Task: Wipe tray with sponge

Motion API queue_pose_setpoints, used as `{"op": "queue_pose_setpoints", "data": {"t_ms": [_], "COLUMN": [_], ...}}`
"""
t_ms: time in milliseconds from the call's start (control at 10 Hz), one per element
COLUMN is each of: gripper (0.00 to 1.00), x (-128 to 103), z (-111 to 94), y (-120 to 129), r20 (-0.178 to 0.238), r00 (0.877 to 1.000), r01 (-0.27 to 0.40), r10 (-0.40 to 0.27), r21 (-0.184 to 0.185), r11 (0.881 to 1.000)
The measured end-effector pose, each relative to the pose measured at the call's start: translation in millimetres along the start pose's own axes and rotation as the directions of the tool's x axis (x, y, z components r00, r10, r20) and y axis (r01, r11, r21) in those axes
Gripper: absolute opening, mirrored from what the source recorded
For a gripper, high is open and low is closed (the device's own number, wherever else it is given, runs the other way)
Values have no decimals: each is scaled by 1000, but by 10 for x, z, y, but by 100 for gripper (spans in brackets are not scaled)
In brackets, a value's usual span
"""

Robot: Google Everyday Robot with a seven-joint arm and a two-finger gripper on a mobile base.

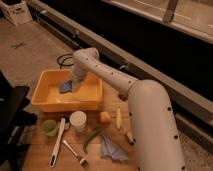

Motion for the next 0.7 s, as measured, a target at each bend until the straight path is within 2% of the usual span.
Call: {"op": "queue_pose_setpoints", "data": {"t_ms": [200,400,700], "gripper": [0,0,0], "x": [64,202,174], "z": [115,178,191], "y": [40,135,139], "r20": [-81,-70,-67], "r00": [995,990,991], "r01": [-52,-123,-120], "r10": [53,121,117], "r21": [24,-26,-32], "r11": [998,992,992]}}
